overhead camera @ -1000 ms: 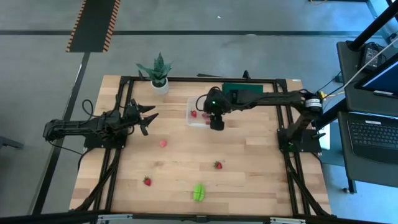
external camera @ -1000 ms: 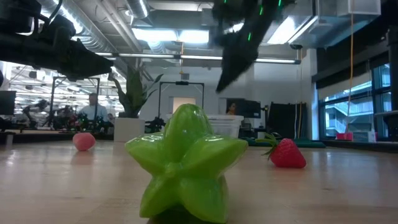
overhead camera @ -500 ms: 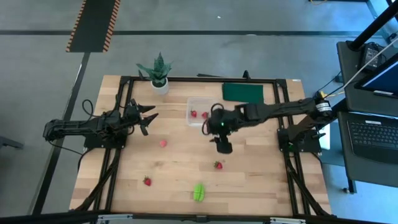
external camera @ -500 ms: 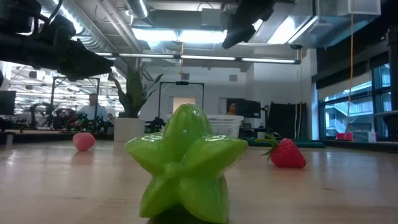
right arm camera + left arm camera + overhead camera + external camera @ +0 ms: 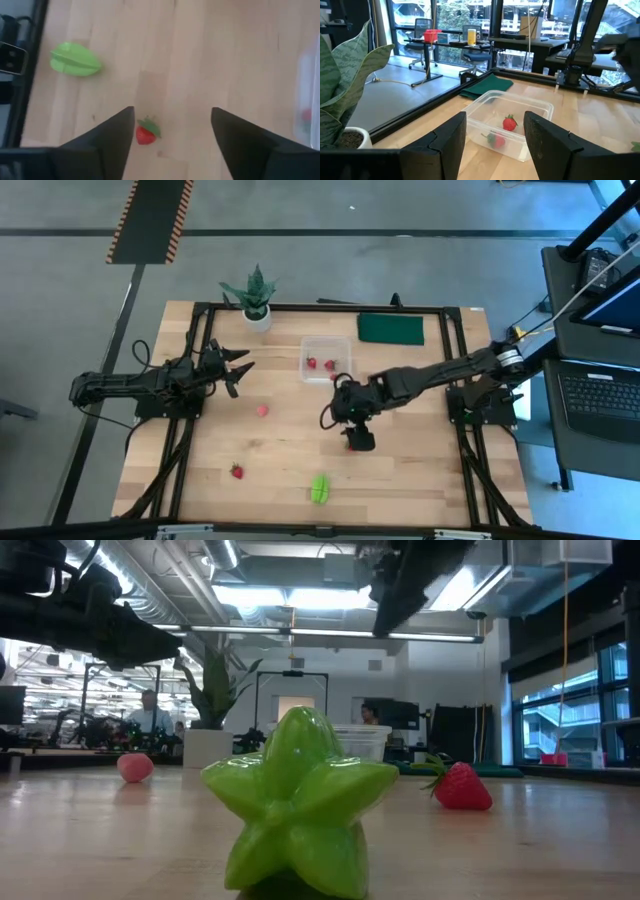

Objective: Pick and placing Produce into tupperware
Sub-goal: Put the strawberry into the transparent container

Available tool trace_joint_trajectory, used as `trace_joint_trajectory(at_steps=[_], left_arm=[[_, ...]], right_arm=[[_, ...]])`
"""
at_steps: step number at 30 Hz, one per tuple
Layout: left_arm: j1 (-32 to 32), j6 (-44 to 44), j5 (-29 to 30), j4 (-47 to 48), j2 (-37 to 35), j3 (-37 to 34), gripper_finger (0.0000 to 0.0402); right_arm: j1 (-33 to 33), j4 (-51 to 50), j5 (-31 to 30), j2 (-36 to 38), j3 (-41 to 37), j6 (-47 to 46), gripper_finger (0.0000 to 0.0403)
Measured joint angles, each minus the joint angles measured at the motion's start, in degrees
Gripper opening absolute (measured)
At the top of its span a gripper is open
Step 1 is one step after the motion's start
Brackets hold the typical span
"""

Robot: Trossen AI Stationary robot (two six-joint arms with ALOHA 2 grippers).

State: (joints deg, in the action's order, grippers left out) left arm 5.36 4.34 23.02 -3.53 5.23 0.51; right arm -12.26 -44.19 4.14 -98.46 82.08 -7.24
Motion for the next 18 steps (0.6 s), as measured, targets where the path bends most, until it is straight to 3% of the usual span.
trace_joint_trajectory(at_steps=[6, 13, 18], left_arm=[[0.0, 0.0, 0.0, 0.0, 0.0, 0.0, 0.0192], [0.0, 0.0, -0.1, 0.0, 0.0, 0.0, 0.0192], [0.0, 0.0, -0.1, 0.0, 0.0, 0.0, 0.0192]], right_arm=[[-1.0, -0.7, -0.2, -1.6, 0.0, -0.2, 0.031], [-3.6, -1.1, -0.5, -7.2, -1.7, -6.1, 0.0314], [-6.2, -0.4, -5.8, -10.2, -4.7, -11.3, 0.0314]])
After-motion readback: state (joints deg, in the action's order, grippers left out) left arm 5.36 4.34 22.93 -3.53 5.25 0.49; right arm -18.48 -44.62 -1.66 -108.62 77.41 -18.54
